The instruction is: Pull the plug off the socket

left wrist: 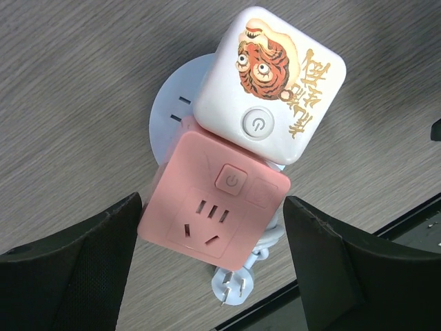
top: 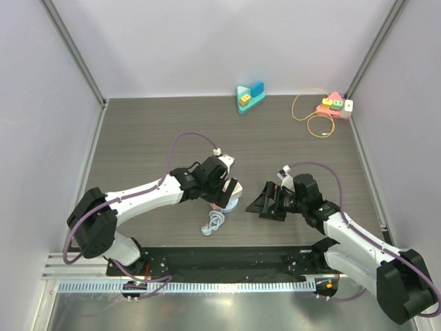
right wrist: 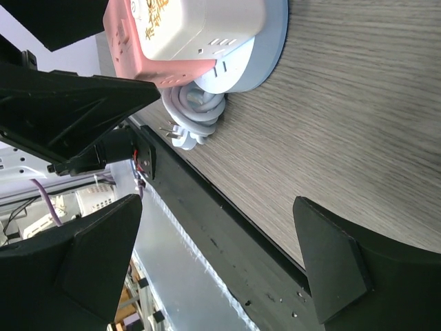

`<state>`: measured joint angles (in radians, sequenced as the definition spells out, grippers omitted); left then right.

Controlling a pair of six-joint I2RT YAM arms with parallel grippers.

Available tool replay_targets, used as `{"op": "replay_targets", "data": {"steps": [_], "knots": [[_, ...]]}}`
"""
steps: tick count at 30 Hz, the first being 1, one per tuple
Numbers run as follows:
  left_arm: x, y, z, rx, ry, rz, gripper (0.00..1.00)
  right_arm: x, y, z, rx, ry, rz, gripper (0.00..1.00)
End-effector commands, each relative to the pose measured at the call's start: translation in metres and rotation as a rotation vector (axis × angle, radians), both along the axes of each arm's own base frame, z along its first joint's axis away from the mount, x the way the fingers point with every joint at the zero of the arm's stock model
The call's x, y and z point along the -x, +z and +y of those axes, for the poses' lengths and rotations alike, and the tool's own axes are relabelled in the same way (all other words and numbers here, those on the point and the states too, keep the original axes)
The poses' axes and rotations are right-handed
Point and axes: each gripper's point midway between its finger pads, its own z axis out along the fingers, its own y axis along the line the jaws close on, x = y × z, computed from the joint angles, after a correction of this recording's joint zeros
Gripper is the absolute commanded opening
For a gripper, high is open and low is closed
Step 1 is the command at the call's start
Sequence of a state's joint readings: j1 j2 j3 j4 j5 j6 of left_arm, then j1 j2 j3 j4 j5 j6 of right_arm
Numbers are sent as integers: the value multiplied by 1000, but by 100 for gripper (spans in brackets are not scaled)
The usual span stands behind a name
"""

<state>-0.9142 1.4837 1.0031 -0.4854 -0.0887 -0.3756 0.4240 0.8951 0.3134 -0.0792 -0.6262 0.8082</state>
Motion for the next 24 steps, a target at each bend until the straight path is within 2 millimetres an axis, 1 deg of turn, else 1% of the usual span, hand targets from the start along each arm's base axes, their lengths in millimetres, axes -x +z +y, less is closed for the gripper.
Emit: {"op": "replay_targets", "data": {"steps": [1, 4, 7, 8, 9, 13, 18, 22, 24], "knots": [[3, 4, -10, 37, 46, 48, 83, 2, 4, 3, -20, 30, -8, 97], [8, -3, -6, 28, 61, 77, 83, 1, 1, 3, -19, 31, -14, 97], [13, -4, -4, 32, 67, 90, 87, 0, -1, 5, -26, 29, -13, 97], [13, -4, -3, 29, 69, 90, 89, 0, -3, 4, -25, 25, -4, 97], [13, -5, -2, 24, 69, 94, 90, -4, -1, 6, -39, 24, -25, 97], [12, -8, 6, -10, 82, 80, 91, -8, 2, 10, -63, 12, -25, 97], [11, -15, 6, -26, 86, 87, 84, -12, 3, 12, -78, 10, -29, 97], [8, -14, 4, -13, 90, 75, 78, -14, -7, 12, -63, 0, 1, 97], [8, -14, 4, -17, 89, 76, 79, -13, -9, 13, -59, 6, 5, 97]]}}
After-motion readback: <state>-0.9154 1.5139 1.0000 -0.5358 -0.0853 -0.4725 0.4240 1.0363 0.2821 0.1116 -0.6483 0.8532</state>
